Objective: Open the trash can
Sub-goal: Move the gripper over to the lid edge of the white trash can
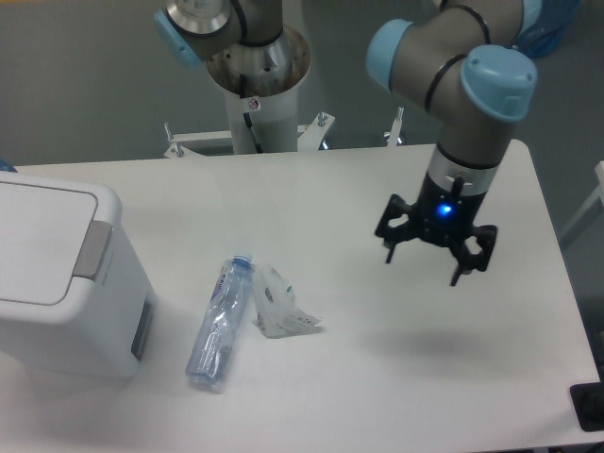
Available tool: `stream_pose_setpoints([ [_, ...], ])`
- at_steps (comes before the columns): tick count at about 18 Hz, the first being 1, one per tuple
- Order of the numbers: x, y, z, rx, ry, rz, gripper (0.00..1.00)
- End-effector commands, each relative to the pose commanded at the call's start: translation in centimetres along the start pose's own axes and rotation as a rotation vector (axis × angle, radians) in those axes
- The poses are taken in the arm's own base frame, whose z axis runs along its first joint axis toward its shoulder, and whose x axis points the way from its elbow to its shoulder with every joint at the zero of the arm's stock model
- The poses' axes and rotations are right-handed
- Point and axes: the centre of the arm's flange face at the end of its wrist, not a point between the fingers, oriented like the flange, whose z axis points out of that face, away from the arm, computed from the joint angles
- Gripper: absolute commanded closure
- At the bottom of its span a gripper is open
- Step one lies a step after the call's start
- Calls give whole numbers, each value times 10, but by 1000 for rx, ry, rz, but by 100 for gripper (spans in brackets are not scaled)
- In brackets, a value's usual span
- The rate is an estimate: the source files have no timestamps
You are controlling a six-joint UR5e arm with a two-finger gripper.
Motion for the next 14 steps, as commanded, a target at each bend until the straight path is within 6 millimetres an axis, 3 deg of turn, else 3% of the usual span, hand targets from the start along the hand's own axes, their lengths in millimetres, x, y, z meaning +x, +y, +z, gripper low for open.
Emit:
stream_pose_setpoints([
  [2,24,-16,6,21,34,21,0],
  [8,108,-61,-12,96,100,18,0],
  [14,179,-88,-24,124,151,3,0],
])
